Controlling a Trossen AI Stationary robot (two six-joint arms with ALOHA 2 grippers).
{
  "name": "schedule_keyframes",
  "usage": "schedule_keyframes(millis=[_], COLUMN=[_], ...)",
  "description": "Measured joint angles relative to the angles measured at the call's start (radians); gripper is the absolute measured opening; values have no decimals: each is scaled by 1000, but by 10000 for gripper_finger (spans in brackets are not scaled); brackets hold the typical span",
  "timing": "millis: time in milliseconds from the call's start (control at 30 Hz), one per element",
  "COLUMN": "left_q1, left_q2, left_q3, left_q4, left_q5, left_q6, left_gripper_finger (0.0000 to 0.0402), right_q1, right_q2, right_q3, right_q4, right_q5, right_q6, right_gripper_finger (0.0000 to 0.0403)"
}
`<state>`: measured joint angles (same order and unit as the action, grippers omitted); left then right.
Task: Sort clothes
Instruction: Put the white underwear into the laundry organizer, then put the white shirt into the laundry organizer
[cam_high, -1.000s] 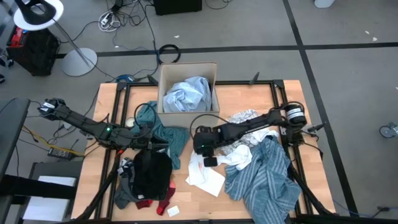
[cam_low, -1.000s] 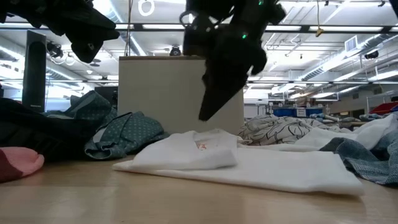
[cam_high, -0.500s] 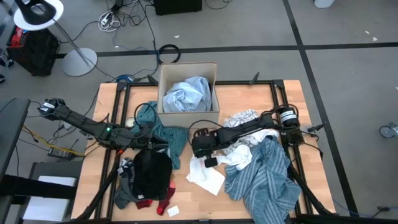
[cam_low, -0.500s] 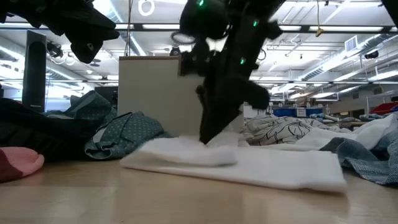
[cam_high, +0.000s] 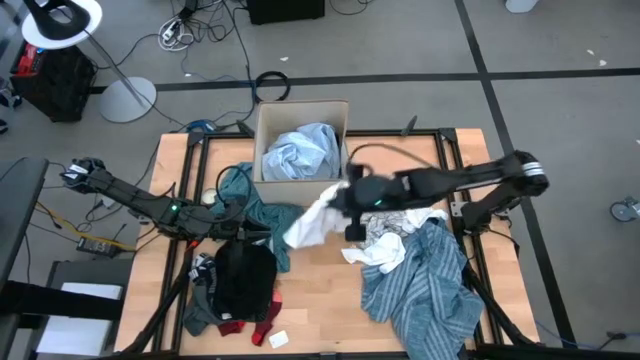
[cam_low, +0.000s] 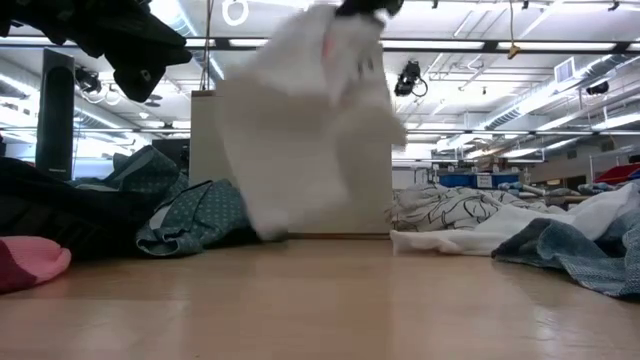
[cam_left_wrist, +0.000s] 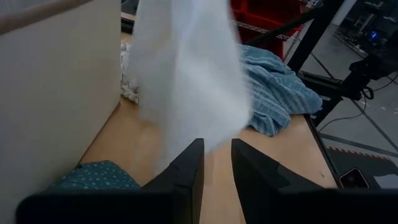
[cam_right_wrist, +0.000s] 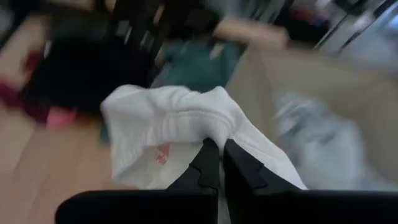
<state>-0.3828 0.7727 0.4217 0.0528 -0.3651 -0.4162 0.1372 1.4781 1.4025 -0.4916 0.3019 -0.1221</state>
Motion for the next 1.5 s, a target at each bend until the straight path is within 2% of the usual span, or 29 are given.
schedule_keyframes(millis=[200, 367, 500, 633, 833, 1067, 1267, 1500], left_q1=[0, 0, 0, 0, 0, 0, 0, 0], left_q2=[6, 12, 27, 39, 47, 52, 52, 52], left_q3=[0, 0, 0, 1, 0, 0, 0, 0], left_q4=[1, -1, -4, 0, -5, -2, -2, -4], left_q5=[-3, -3, -2, -2, -2, -1, -1, 0], left_q6=[15, 16, 15, 15, 15, 15, 2, -12], left_gripper_finger=[85, 85, 85, 85, 85, 85, 85, 85], right_q1=[-72, -164, -239, -302, -380, -404, -403, -387], right_q2=[-80, -79, -57, -45, -19, 50, 77, 11], right_q3=[0, 0, 0, 1, 0, 1, 0, 0], right_q4=[197, 394, 472, 485, 493, 480, 423, 326], right_q5=[31, 31, 31, 31, 27, 9, 9, 9], right_q6=[-91, -154, -169, -158, -56, 48, 44, 45], right_gripper_finger=[3, 4, 4, 6, 18, 40, 78, 127])
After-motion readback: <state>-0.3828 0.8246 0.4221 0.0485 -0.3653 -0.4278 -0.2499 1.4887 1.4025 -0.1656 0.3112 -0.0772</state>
